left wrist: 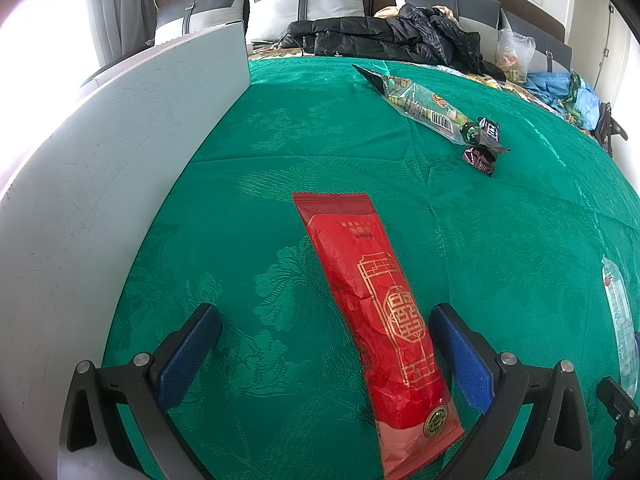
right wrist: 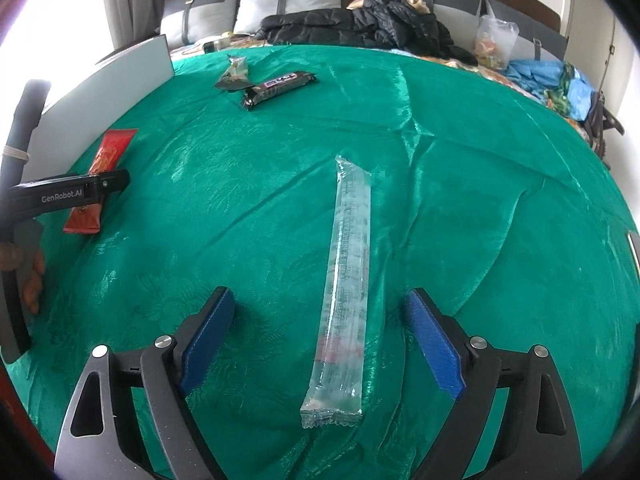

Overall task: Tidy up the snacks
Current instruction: 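Set the clear packet down on the sheet and open the right gripper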

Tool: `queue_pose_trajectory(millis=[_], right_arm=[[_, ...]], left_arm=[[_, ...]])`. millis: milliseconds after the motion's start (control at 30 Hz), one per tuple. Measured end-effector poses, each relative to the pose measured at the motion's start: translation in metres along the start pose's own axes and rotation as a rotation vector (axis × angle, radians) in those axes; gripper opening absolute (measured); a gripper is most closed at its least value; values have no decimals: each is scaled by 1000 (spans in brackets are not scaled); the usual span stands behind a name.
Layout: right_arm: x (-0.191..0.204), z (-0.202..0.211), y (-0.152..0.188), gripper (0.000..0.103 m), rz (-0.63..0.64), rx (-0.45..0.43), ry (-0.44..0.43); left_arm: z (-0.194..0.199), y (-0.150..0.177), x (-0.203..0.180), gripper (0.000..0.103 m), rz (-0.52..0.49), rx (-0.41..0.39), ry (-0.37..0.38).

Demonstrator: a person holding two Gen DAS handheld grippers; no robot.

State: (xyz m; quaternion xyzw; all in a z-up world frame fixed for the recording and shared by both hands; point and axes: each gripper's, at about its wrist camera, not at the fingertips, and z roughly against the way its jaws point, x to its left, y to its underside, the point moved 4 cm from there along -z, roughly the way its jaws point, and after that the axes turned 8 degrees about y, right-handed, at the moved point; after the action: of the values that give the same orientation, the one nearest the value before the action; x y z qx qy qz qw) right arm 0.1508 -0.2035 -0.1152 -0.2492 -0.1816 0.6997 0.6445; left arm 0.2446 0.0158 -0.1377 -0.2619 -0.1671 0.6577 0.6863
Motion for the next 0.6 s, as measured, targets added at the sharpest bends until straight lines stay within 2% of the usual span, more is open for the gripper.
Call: queue_pose_trajectory(millis=[600], right_arm=[[0,-2,0,91,1,-1,-2]], left_arm=[[0,-1,0,103,0,0,-1]])
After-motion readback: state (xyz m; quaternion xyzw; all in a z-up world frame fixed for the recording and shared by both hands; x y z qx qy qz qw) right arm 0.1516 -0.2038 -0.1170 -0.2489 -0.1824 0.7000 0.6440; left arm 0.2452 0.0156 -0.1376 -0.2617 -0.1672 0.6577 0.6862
